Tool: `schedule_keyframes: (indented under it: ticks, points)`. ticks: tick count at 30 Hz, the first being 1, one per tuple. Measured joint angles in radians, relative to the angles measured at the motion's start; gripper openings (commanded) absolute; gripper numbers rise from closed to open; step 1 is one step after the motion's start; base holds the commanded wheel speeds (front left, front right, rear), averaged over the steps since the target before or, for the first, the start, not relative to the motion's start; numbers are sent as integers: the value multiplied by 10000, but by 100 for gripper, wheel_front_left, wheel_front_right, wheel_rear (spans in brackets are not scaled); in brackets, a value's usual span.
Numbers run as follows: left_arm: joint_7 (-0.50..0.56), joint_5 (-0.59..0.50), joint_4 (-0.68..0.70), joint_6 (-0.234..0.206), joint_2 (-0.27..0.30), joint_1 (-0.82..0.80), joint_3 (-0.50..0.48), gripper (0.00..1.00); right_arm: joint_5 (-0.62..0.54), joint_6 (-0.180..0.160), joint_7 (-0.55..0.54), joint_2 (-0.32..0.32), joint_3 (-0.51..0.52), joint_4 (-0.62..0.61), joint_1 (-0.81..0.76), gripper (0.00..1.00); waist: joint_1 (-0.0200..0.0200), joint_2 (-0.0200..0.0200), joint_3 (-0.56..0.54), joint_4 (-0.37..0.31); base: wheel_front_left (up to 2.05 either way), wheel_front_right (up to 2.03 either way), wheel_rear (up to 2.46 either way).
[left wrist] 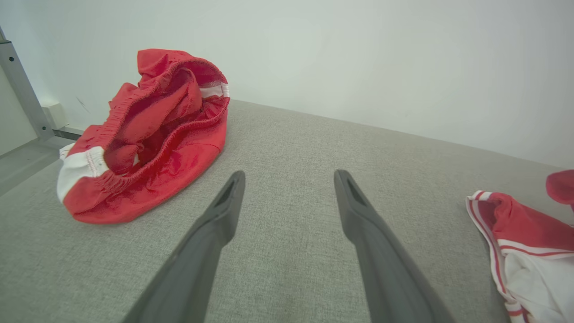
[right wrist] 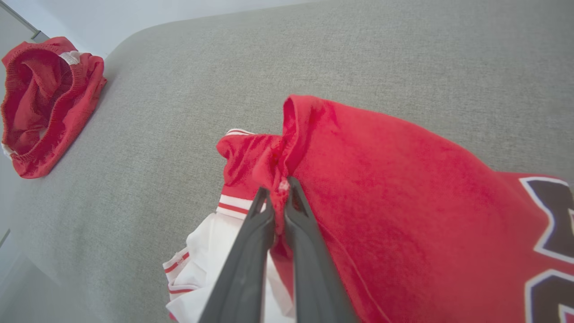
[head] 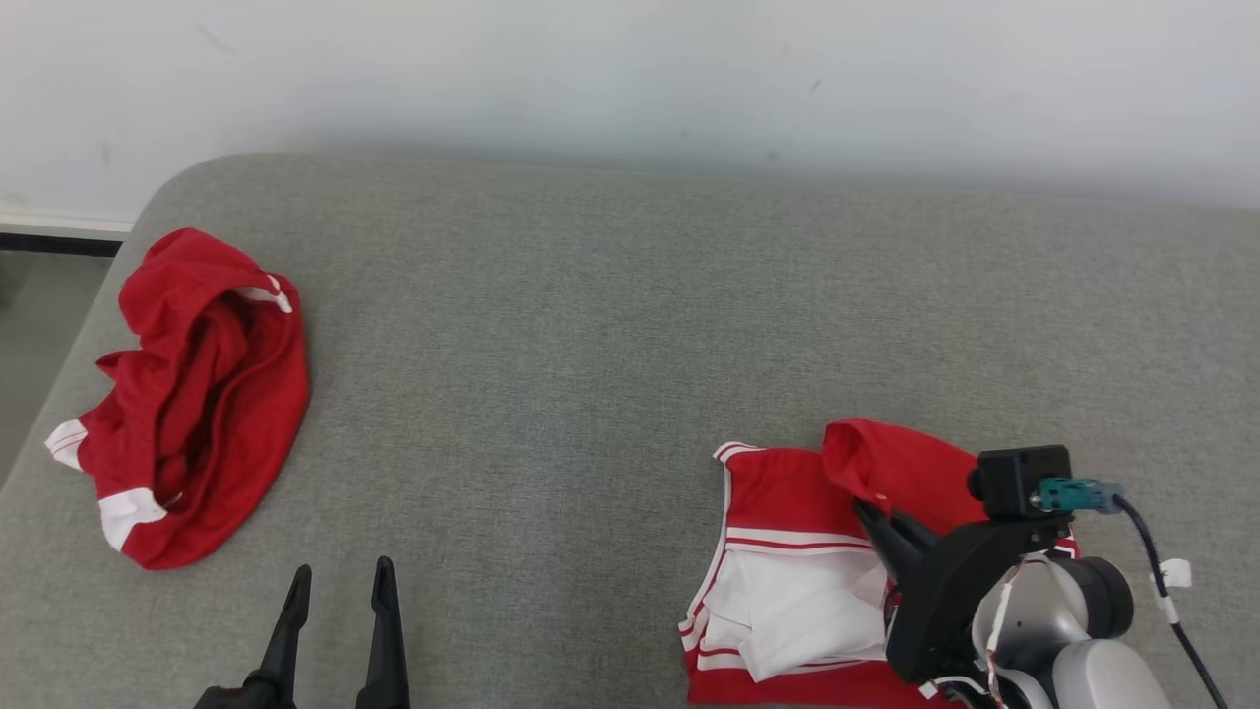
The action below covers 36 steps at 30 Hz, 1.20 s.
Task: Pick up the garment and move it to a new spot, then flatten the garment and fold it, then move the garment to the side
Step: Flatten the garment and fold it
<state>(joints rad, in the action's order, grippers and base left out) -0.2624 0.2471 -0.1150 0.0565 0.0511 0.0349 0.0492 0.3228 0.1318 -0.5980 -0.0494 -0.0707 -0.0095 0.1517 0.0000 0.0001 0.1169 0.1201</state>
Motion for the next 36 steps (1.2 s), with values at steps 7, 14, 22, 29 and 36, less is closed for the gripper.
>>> schedule_keyframes:
  ticks: [7, 14, 22, 29, 36]
  points:
    - [0, 81, -44, -40, -2, 6, 125, 100, 309, 0, 336, -4, -732, 713, 231, 0, 0, 0, -35, 364, 0, 0, 0]
    - [0, 105, -67, -94, 0, 6, 211, 100, 633, 0, 686, 0, -1237, 1346, 509, 0, 0, 0, -43, 628, 0, 0, 0]
    - [0, 236, -84, -96, -2, 6, 253, 100, 872, 0, 1064, -6, -1605, 2130, 622, 100, 0, 0, -35, 801, 0, 0, 0]
    - [0, 270, -71, -92, 0, 19, 130, 100, 2383, -2, 1816, -10, -2065, 1532, 686, 100, 0, 0, -55, 665, 0, 0, 0]
    - [0, 270, -23, -81, -4, 45, 19, 100, 2382, 0, 2918, 17, -1526, 40, 656, 100, 0, 0, -83, 420, 0, 0, 0]
